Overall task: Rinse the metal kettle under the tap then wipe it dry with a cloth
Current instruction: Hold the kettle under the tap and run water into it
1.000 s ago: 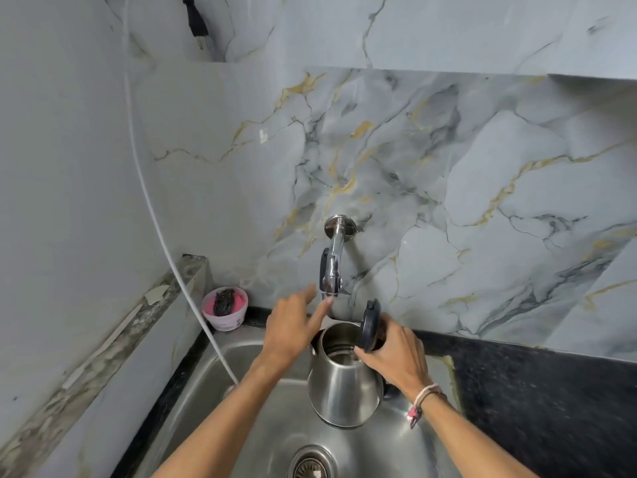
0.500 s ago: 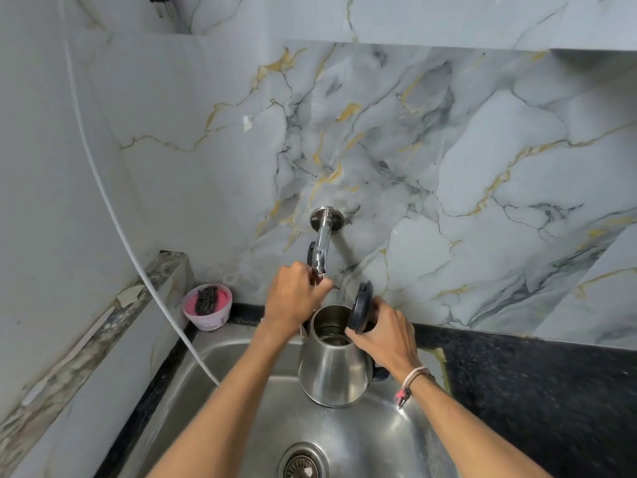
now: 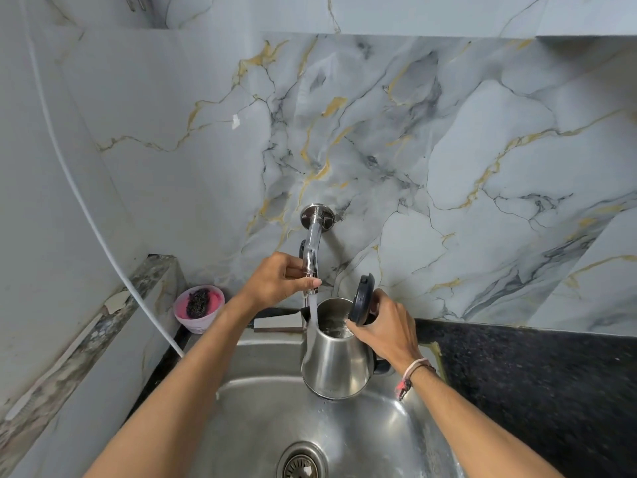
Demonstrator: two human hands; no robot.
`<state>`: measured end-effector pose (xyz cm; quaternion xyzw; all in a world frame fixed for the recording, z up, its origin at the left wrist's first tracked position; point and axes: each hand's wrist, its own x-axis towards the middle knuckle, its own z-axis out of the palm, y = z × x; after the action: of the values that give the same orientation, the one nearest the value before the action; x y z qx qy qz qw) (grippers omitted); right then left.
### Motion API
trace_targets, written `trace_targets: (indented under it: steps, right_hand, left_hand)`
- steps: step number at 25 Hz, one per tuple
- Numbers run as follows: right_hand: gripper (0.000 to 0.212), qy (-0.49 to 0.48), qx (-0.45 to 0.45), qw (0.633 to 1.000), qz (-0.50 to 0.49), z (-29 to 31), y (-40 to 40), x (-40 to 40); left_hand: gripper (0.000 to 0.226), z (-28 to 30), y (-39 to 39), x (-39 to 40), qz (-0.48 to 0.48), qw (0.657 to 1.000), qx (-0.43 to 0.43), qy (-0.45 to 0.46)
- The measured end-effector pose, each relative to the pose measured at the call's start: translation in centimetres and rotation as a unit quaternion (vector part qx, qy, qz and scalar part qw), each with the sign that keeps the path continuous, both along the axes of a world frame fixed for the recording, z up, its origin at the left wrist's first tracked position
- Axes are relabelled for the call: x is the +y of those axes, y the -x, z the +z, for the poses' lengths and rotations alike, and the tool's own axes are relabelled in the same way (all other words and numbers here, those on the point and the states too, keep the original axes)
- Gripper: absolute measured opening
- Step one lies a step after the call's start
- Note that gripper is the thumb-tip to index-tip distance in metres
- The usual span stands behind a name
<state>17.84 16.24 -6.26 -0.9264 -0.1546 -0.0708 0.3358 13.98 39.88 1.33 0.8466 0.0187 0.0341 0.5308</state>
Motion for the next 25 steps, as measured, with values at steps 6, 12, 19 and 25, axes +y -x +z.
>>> trace_targets:
  steps: [6,12,19,25]
  right_hand:
    - [0.047,0.007,-0.002,1.0,0.011,0.1,0.0,0.0]
    - [0.044,0.008,-0.01,1.0,0.026,0.0,0.3,1.0]
    - [0.052,0.002,-0.01,1.0,0.025,0.3,0.6,0.9]
    - [0.051,0.0,-0.004,0.999,0.037,0.6,0.9,0.8]
  left_hand:
    - [0.028,-0.4,-0.1,-0.1,0.007,1.0,0.0,0.023]
    - [0.03,-0.7,0.2,-0.2,0.004,0.999,-0.002,0.034]
    - [0.027,-1.0,0.0,0.0,-0.005,0.999,-0.004,0.032]
    - [0.025,-1.1,-0.1,0.1,-0.039,0.999,0.006,0.026]
